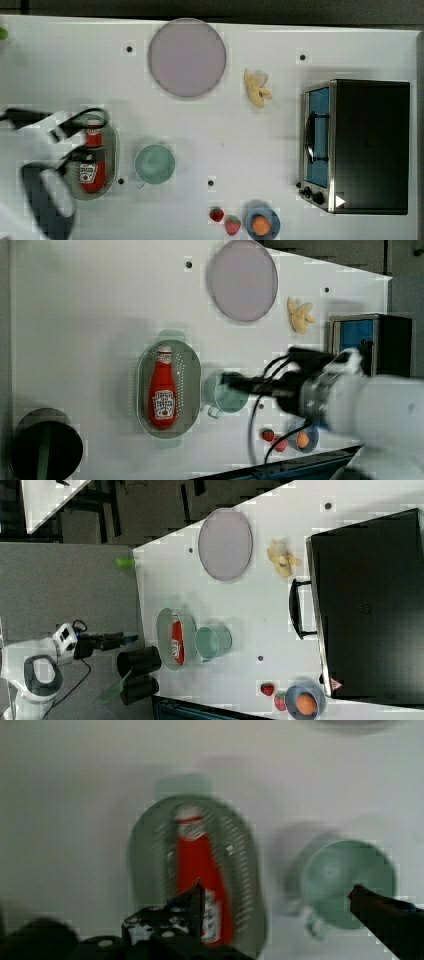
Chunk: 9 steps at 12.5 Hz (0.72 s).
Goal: Pick ketchup from strainer and place it on the table
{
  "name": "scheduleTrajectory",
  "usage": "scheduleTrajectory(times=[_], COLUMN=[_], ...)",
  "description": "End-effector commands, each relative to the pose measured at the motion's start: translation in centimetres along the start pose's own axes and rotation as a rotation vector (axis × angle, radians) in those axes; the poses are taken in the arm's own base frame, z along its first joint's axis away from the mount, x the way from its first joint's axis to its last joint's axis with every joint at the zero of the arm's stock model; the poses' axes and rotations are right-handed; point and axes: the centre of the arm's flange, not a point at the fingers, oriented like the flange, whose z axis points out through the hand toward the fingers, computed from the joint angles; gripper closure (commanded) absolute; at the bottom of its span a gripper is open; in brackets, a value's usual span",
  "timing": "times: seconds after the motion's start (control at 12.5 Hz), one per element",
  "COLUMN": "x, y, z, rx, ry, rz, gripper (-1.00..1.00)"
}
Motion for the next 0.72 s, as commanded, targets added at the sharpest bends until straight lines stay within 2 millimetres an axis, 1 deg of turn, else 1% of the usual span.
scheduleTrajectory(times=[0.08,0.24,0.48,0.72], x=[-0.2,-1.7,-2.9,-3.7], y=[-1.7,-3.2,-3.6,-3.6], z=[0.8,4.1,8.9,13.7], rx=[0.046,0.044,0.017,0.033], ry=[0.016,-0.036,-0.063,-0.091], rz=[-0.052,-0.097,-0.095,-0.064], gripper=[-1.00,-1.00,-1.00,-1.00])
